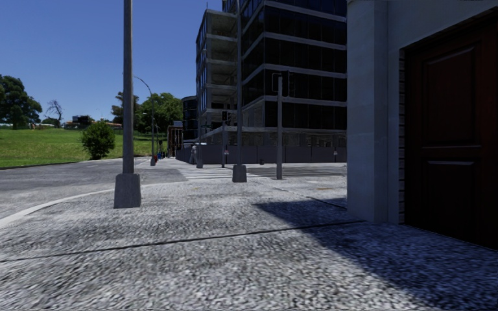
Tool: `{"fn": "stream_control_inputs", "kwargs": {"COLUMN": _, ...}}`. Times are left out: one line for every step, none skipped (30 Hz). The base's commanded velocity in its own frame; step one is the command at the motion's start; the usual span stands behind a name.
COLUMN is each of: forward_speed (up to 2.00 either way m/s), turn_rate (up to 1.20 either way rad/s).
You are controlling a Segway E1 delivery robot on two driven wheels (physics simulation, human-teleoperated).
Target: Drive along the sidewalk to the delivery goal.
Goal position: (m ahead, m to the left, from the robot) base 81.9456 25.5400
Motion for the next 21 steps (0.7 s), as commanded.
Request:
{"fn": "stream_control_inputs", "kwargs": {"forward_speed": 1.39, "turn_rate": 0.00}}
{"fn": "stream_control_inputs", "kwargs": {"forward_speed": 1.39, "turn_rate": 0.00}}
{"fn": "stream_control_inputs", "kwargs": {"forward_speed": 1.39, "turn_rate": 0.00}}
{"fn": "stream_control_inputs", "kwargs": {"forward_speed": 1.41, "turn_rate": 0.00}}
{"fn": "stream_control_inputs", "kwargs": {"forward_speed": 2.00, "turn_rate": 0.00}}
{"fn": "stream_control_inputs", "kwargs": {"forward_speed": 2.00, "turn_rate": 0.00}}
{"fn": "stream_control_inputs", "kwargs": {"forward_speed": 2.00, "turn_rate": 0.00}}
{"fn": "stream_control_inputs", "kwargs": {"forward_speed": 2.00, "turn_rate": 0.00}}
{"fn": "stream_control_inputs", "kwargs": {"forward_speed": 2.00, "turn_rate": 0.00}}
{"fn": "stream_control_inputs", "kwargs": {"forward_speed": 2.00, "turn_rate": 0.00}}
{"fn": "stream_control_inputs", "kwargs": {"forward_speed": 2.00, "turn_rate": 0.00}}
{"fn": "stream_control_inputs", "kwargs": {"forward_speed": 2.00, "turn_rate": 0.00}}
{"fn": "stream_control_inputs", "kwargs": {"forward_speed": 2.00, "turn_rate": 0.00}}
{"fn": "stream_control_inputs", "kwargs": {"forward_speed": 2.00, "turn_rate": 0.00}}
{"fn": "stream_control_inputs", "kwargs": {"forward_speed": 2.00, "turn_rate": 0.00}}
{"fn": "stream_control_inputs", "kwargs": {"forward_speed": 2.00, "turn_rate": 0.00}}
{"fn": "stream_control_inputs", "kwargs": {"forward_speed": 2.00, "turn_rate": 0.00}}
{"fn": "stream_control_inputs", "kwargs": {"forward_speed": 2.00, "turn_rate": 0.00}}
{"fn": "stream_control_inputs", "kwargs": {"forward_speed": 2.00, "turn_rate": 0.00}}
{"fn": "stream_control_inputs", "kwargs": {"forward_speed": 2.00, "turn_rate": 0.00}}
{"fn": "stream_control_inputs", "kwargs": {"forward_speed": 2.00, "turn_rate": 0.00}}
